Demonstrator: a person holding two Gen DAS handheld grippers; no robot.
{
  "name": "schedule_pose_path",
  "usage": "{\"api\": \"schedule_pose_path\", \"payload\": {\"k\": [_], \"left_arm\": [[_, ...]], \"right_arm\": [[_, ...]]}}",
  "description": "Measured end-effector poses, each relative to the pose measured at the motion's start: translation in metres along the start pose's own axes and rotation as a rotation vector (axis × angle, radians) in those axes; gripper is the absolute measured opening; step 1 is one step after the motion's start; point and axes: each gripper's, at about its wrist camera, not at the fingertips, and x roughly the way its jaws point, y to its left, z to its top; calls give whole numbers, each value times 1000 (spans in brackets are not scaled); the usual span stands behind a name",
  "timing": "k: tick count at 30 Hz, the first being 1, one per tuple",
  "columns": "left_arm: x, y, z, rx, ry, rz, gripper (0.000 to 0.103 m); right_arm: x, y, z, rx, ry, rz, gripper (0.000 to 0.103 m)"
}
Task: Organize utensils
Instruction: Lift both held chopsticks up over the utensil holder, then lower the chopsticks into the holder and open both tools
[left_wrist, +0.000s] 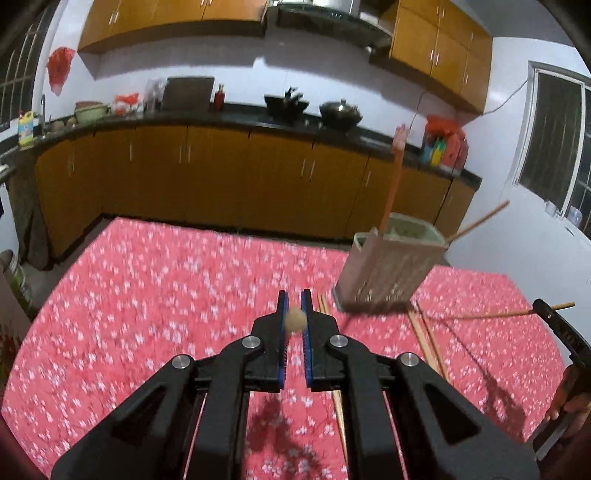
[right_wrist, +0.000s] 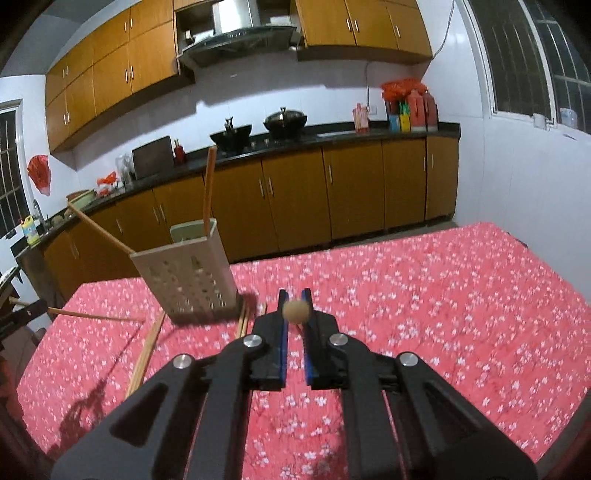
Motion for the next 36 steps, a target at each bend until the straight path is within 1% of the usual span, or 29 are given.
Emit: {"api": "schedule_pose_path", "payload": {"k": [5, 8, 11, 16, 20, 21, 23, 25, 27, 28, 32, 36], "left_arm": [[-12, -6, 22, 19, -47, -14, 7], [-24, -14, 37, 44, -80, -34, 7], [-38, -24, 50, 69, -117, -70, 7], [-54, -56, 78, 112, -192, -137, 7], [-58, -83, 102, 130, -283, -158, 7], [-57, -90, 110, 126, -316, -160, 7], [-54, -98, 121, 110, -356, -158, 7], [-49, -103, 127, 97, -390, -149, 7], [-39, -108, 129, 95, -405, -132, 7], [-29, -109, 128, 94, -399, -123, 7], [1, -109, 118, 78, -333, -111, 7], [21, -103, 107, 56, -278, -123, 7]], "right_arm": [[-11, 2, 19, 3, -53, 30, 8], [-23, 5, 41, 11, -98, 80, 8], [-39, 11, 68, 22, -152, 157, 8], [-56, 26, 103, 35, -243, 250, 8], [-53, 43, 123, 38, -306, 269, 8], [-49, 48, 128, 37, -328, 267, 8], [-40, 54, 134, 43, -354, 265, 8], [-30, 57, 138, 47, -364, 260, 8], [-13, 63, 140, 38, -350, 247, 8], [-4, 66, 140, 33, -339, 240, 8], [33, 73, 132, 18, -243, 226, 8], [52, 76, 122, 21, -173, 237, 8]]}}
